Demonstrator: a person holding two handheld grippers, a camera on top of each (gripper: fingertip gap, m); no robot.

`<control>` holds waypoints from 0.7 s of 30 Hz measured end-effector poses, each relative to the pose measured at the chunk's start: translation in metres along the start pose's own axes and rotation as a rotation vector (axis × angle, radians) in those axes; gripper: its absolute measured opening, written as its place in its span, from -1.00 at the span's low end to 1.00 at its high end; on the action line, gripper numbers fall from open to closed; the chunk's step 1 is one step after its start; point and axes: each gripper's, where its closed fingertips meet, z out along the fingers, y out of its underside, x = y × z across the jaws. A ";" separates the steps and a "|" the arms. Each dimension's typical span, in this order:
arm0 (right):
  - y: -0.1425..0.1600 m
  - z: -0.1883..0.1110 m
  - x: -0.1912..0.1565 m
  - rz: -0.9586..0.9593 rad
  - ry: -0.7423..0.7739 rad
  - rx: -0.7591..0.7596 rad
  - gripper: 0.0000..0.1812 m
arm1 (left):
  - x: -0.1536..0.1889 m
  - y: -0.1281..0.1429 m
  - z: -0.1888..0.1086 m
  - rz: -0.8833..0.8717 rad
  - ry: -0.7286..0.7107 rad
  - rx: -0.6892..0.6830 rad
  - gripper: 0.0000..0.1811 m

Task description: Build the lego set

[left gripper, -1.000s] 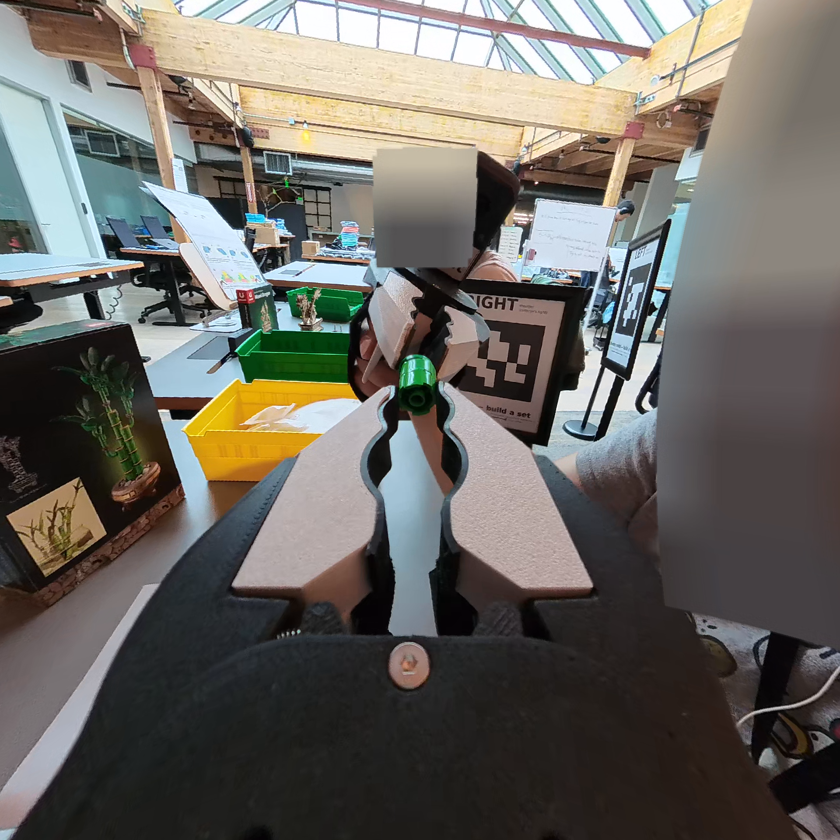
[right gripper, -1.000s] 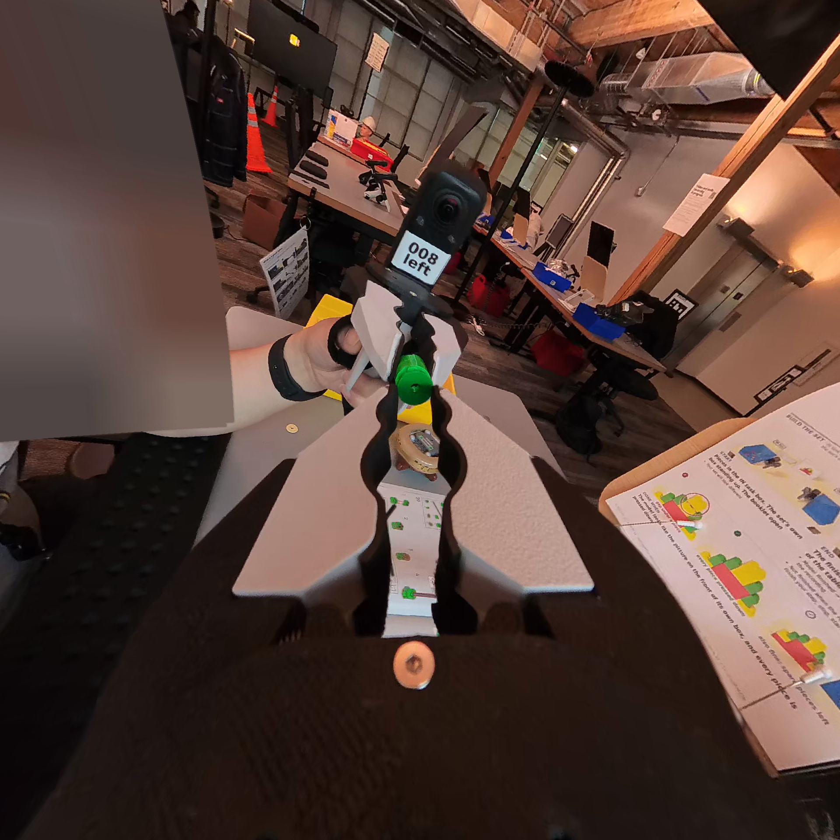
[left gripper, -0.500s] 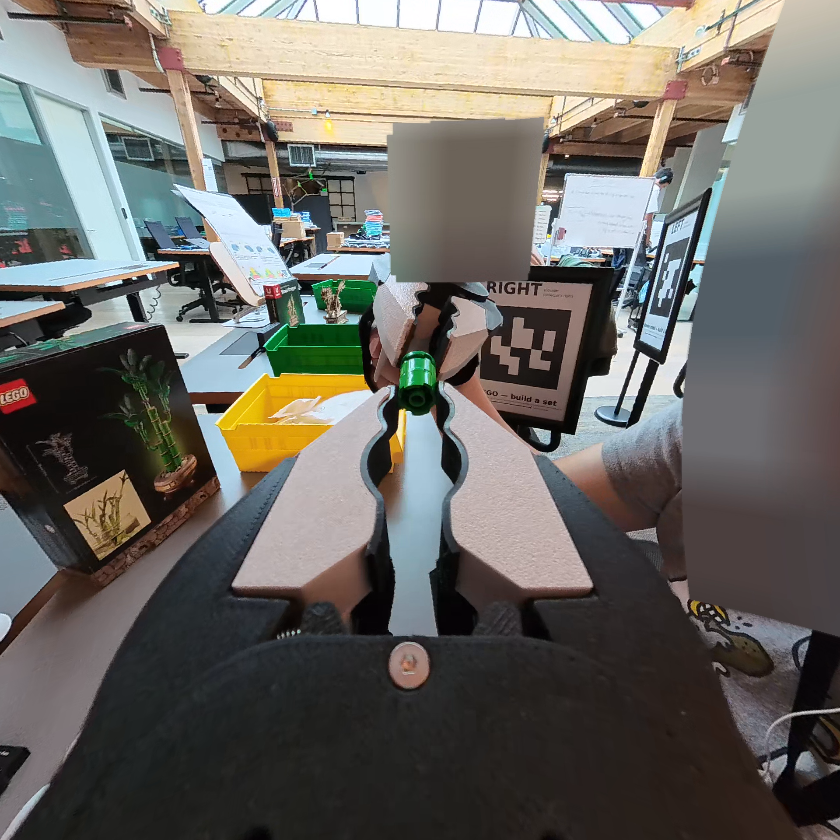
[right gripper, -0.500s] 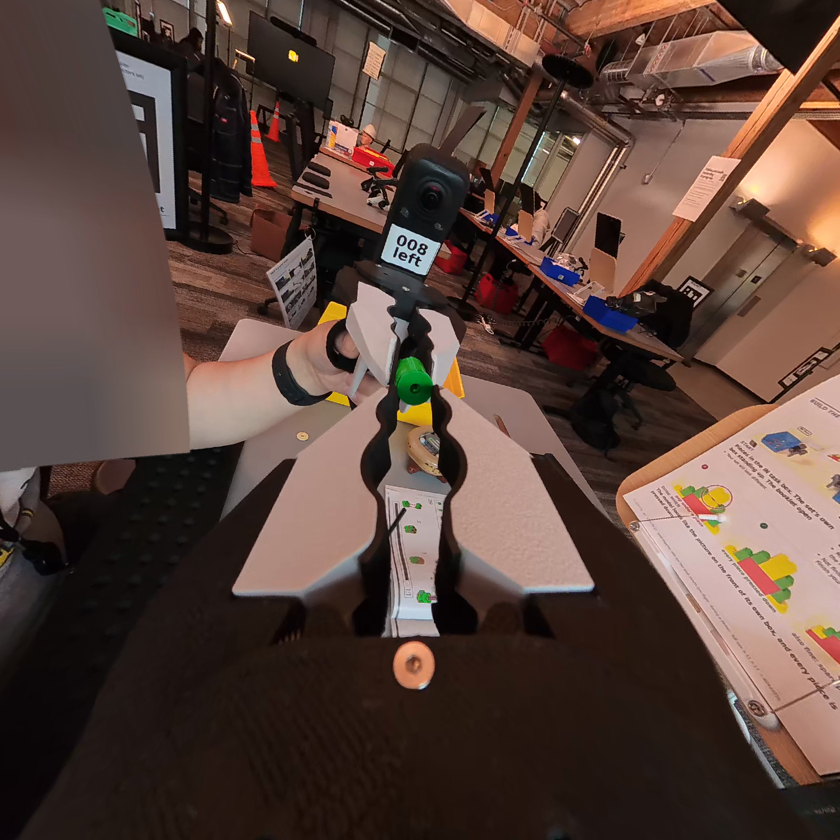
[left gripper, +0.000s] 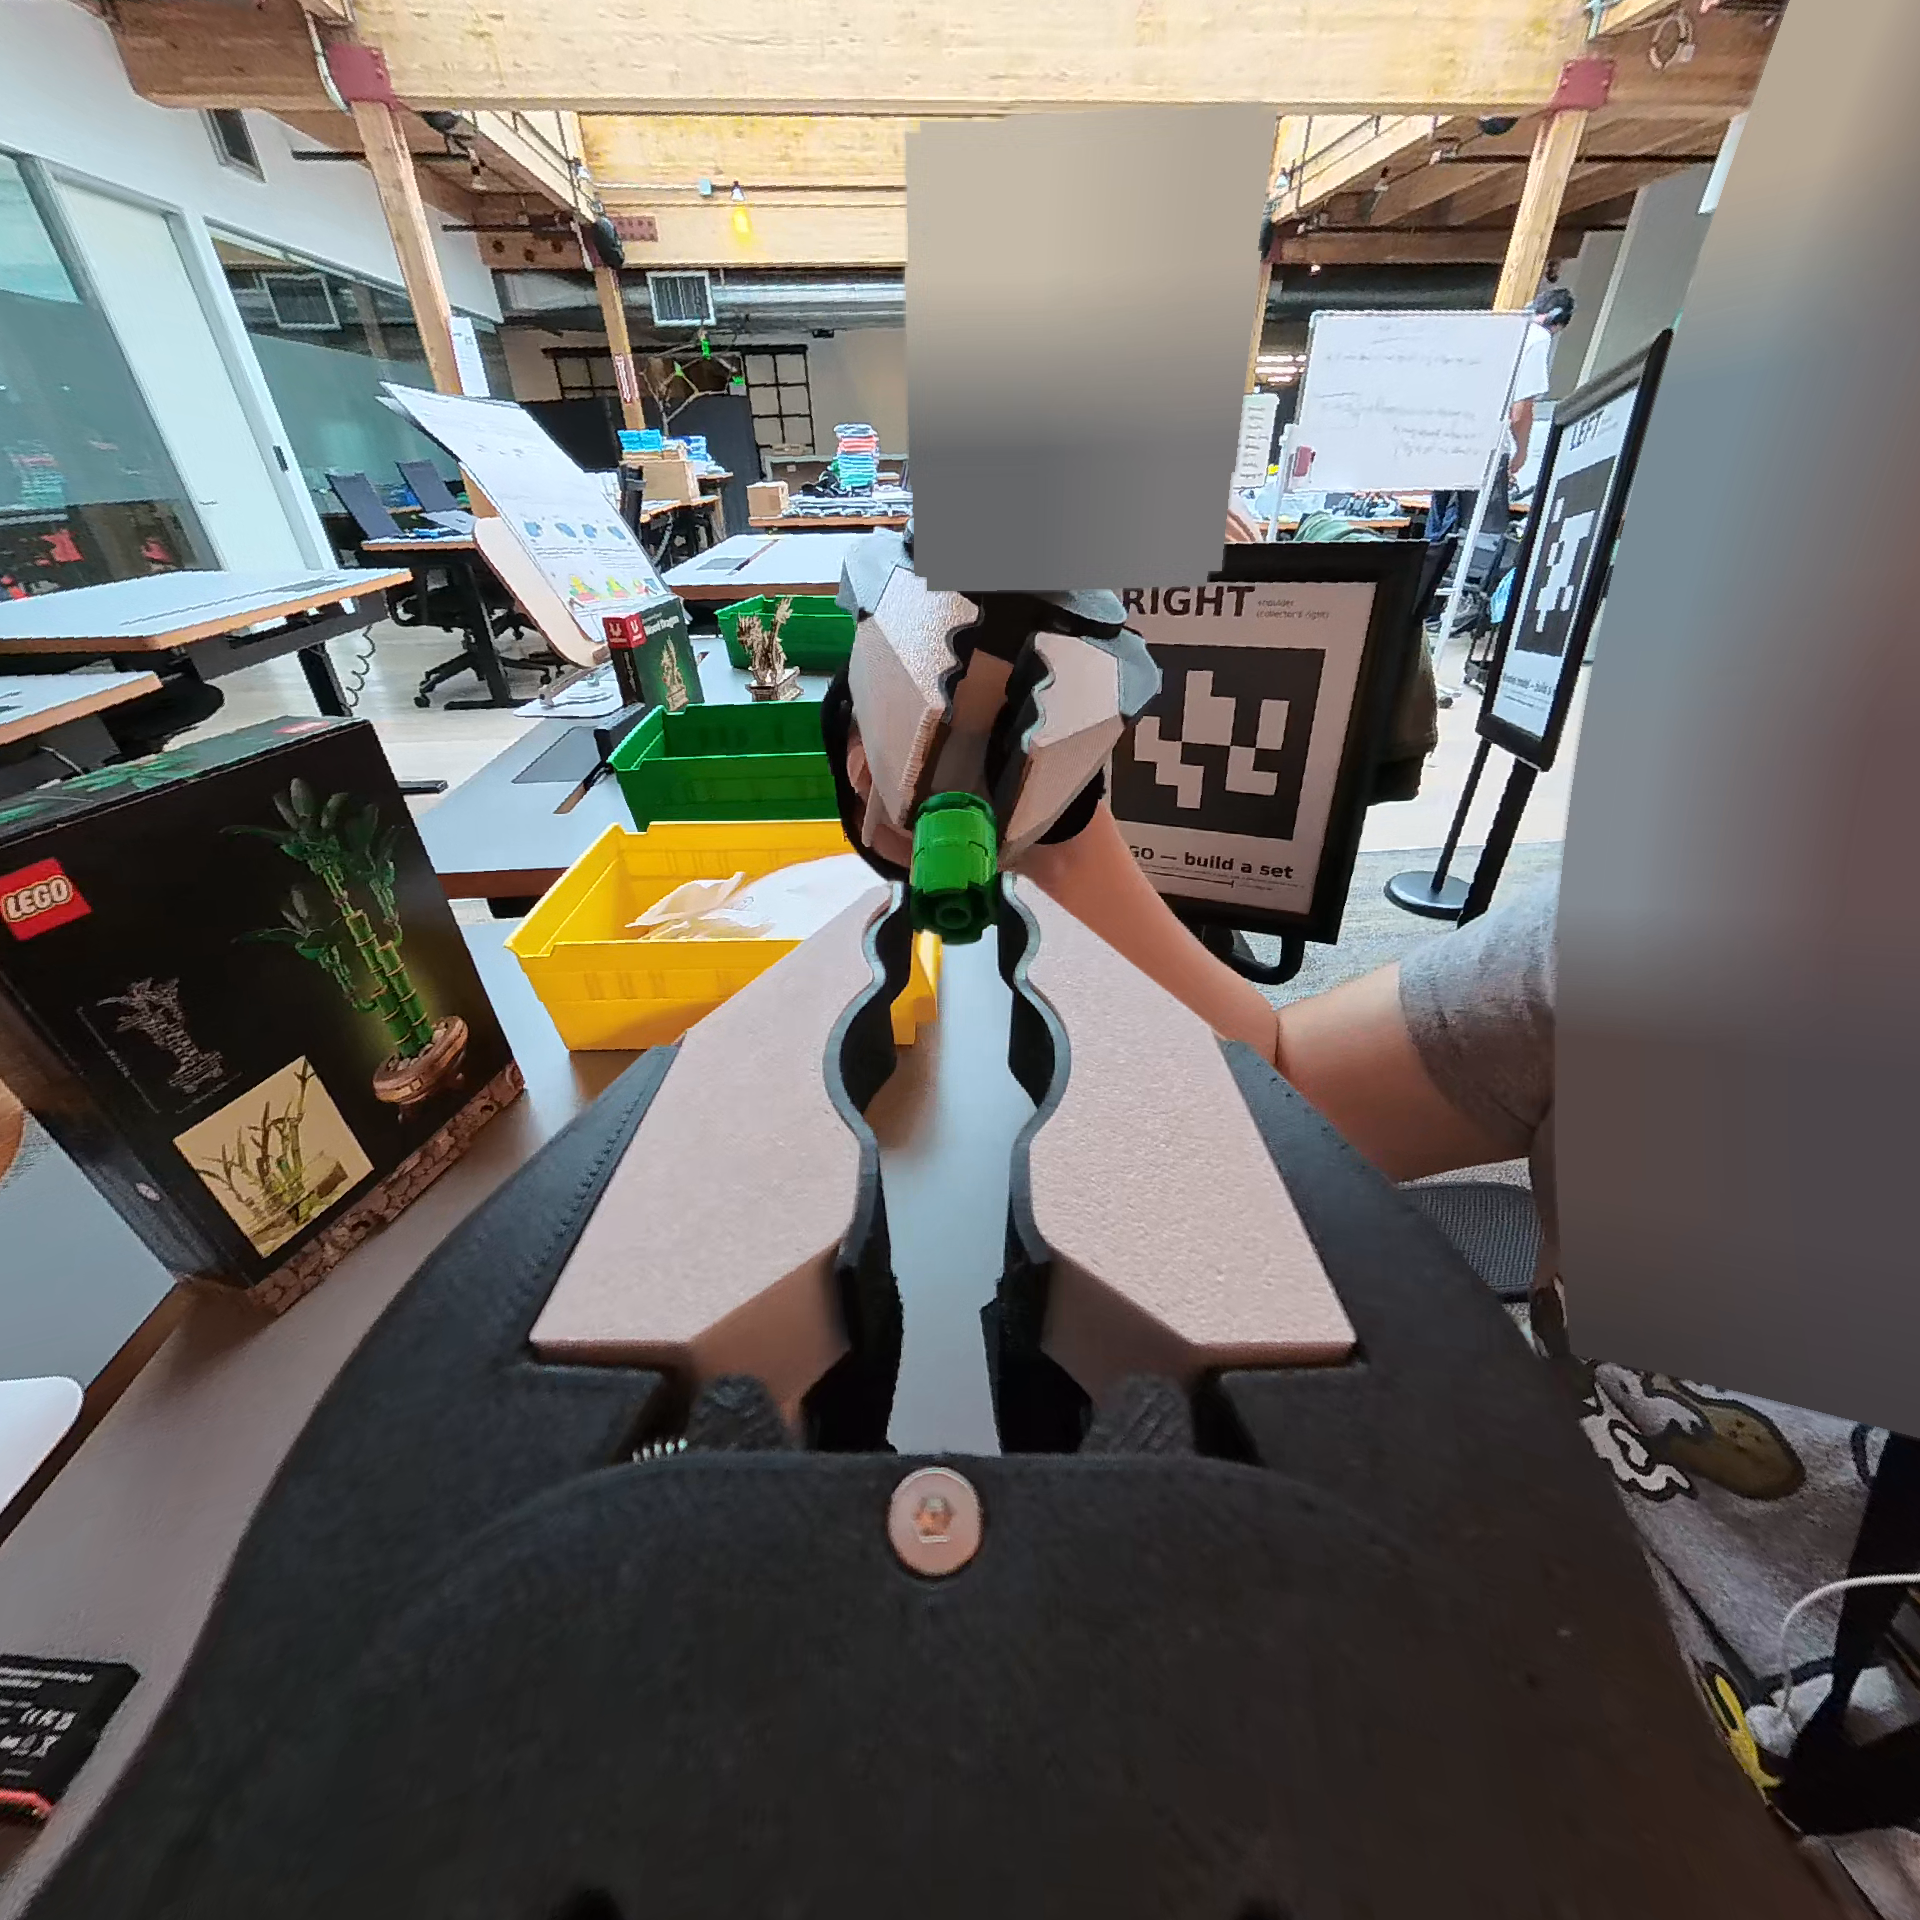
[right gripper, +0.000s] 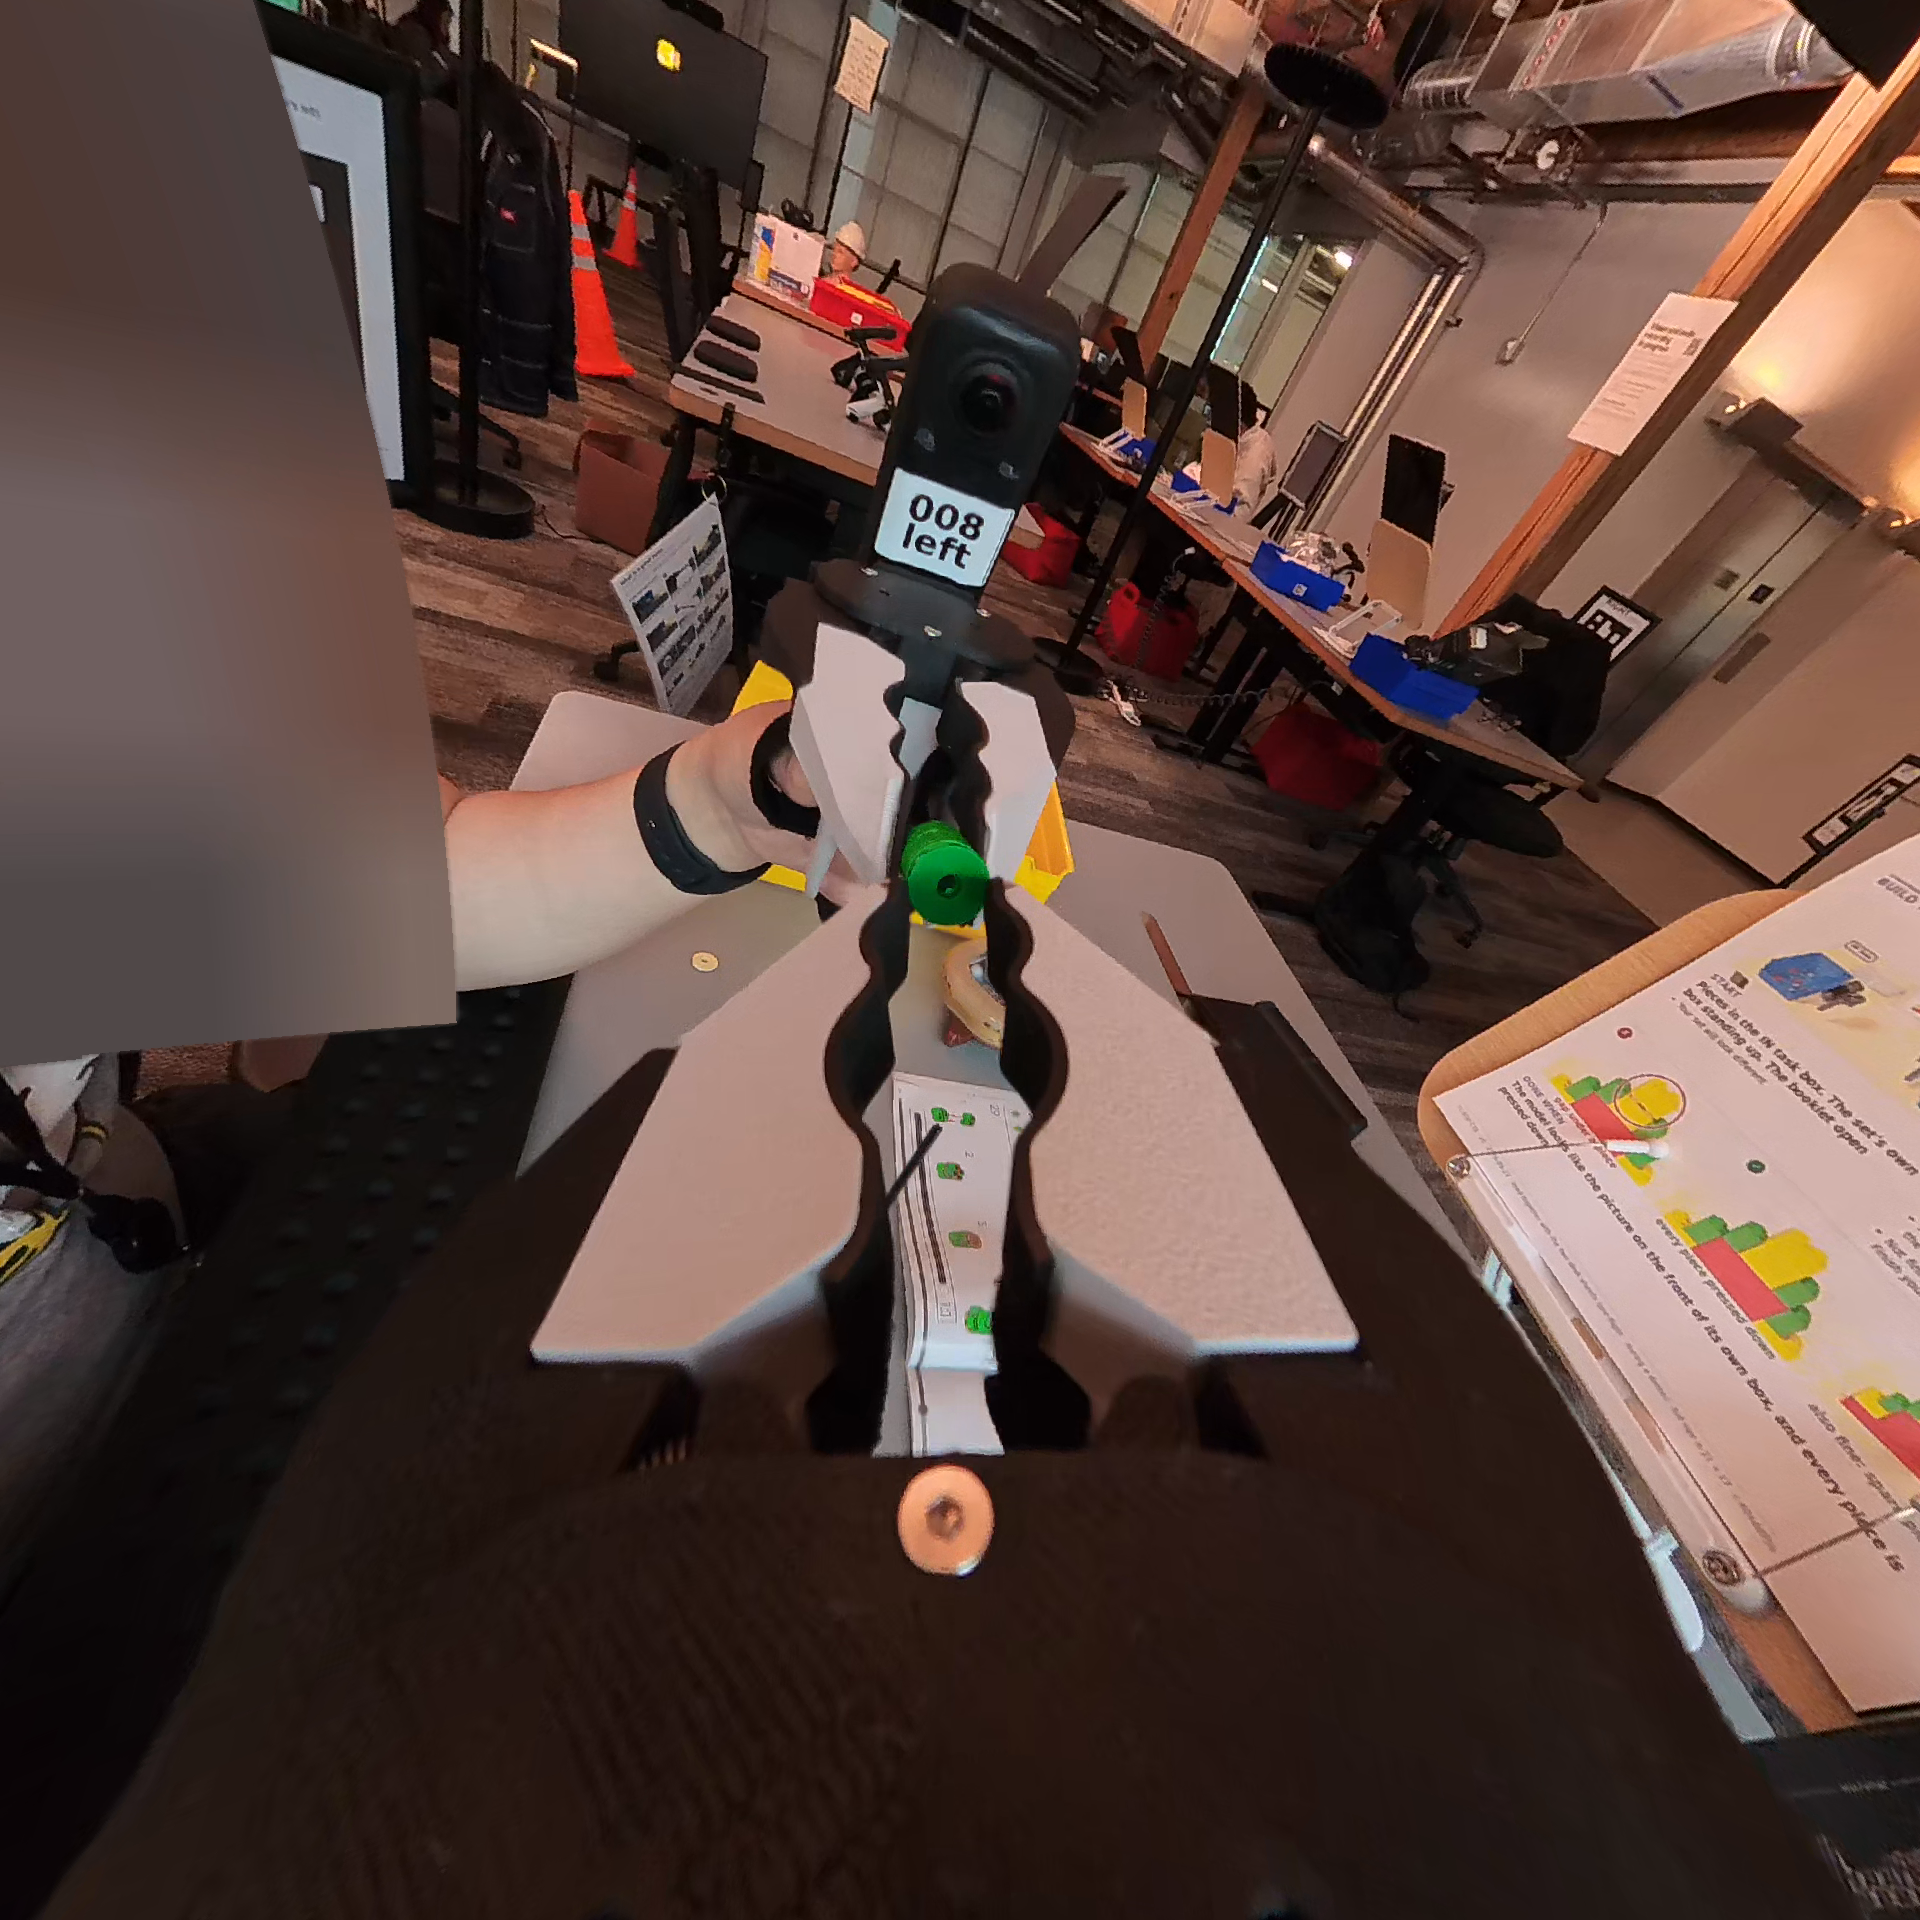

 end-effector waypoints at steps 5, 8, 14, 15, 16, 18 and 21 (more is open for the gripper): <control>0.003 -0.001 -0.001 0.007 -0.010 -0.014 -0.85 | 0.000 0.003 0.000 0.022 -0.010 -0.022 -0.86; 0.004 0.001 -0.003 -0.034 -0.018 -0.010 -0.85 | 0.001 0.004 -0.001 0.031 -0.008 -0.040 -0.86; 0.010 0.006 0.001 -0.027 -0.001 -0.037 -0.85 | -0.004 -0.002 -0.006 0.040 -0.044 -0.012 -0.86; 0.013 0.008 0.001 -0.033 -0.004 -0.053 -0.86 | -0.005 -0.001 -0.007 0.039 -0.049 -0.017 -0.86; 0.014 0.009 0.001 -0.048 -0.001 -0.055 -0.87 | -0.006 -0.002 -0.008 0.040 -0.055 -0.018 -0.86; 0.011 0.012 0.001 -0.070 0.005 -0.038 -0.90 | -0.005 -0.004 -0.011 0.037 -0.055 -0.010 -0.86; 0.013 0.014 0.000 -0.062 0.001 -0.042 -0.92 | -0.007 -0.004 -0.013 0.038 -0.064 -0.017 -0.86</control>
